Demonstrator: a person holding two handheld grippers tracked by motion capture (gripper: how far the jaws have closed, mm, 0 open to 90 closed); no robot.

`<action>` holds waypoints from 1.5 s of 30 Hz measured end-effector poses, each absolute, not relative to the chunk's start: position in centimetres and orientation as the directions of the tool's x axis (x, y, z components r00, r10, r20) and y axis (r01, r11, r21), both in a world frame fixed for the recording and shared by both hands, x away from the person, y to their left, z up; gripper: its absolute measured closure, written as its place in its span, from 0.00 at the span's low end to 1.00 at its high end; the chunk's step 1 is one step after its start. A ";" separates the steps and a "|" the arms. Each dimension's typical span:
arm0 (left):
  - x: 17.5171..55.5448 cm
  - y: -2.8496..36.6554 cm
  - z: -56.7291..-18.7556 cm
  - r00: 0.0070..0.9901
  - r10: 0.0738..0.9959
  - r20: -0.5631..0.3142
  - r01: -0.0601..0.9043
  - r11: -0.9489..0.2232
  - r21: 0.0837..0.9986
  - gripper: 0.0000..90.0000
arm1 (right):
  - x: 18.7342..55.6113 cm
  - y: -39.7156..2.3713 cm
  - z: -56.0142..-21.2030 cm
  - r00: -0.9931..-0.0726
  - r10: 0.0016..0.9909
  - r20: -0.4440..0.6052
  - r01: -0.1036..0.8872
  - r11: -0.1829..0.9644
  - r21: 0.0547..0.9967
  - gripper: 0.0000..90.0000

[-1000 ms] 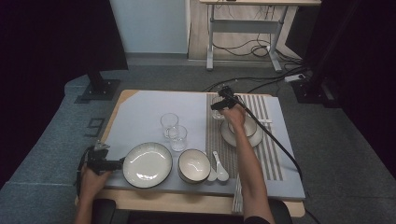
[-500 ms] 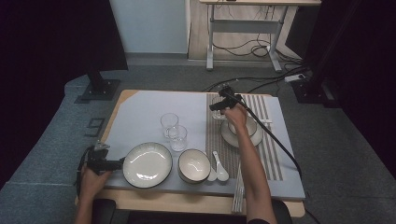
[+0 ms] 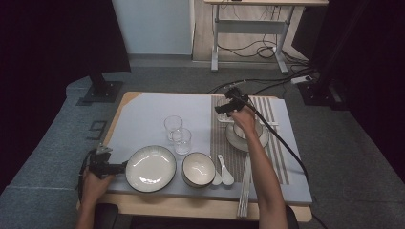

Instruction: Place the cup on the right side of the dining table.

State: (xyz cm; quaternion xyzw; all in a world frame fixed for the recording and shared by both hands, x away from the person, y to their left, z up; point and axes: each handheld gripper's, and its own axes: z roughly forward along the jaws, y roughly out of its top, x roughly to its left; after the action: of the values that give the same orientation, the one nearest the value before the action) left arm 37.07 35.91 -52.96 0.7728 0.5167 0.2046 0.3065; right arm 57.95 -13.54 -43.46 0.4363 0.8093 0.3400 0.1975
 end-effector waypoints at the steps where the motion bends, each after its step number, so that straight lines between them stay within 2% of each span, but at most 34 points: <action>1: 37.1 35.9 -53.0 0.382 0.924 0.000 0.673 -0.278 0.685 0.03 | 57.8 -13.5 -43.3 -0.547 0.837 -0.025 0.567 0.392 0.724 0.00; 13: 37.1 35.9 -53.0 0.383 0.924 0.001 0.672 -0.279 0.686 0.03 | 55.0 -14.0 -41.0 -0.585 0.808 -0.063 0.520 0.434 0.735 0.00; 32: 37.1 35.9 -53.0 0.382 0.924 0.001 0.672 -0.279 0.686 0.03 | 51.0 -16.3 -40.2 -0.603 0.789 -0.118 0.472 0.472 0.745 0.00; 38: 37.1 35.9 -53.0 0.382 0.924 0.001 0.672 -0.279 0.686 0.03 | 49.8 -17.1 -39.8 -0.612 0.787 -0.082 0.470 0.445 0.763 0.00; 45: 37.1 35.9 -53.0 0.383 0.924 0.001 0.672 -0.279 0.686 0.03 | 48.5 -18.0 -39.9 -0.611 0.786 -0.095 0.456 0.447 0.770 0.00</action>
State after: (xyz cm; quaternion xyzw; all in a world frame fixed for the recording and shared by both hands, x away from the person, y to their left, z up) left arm 37.06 35.91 -52.96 0.7729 0.5162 0.2055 0.3065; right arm 48.54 -17.97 -39.85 0.3787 0.8199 0.3649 0.2262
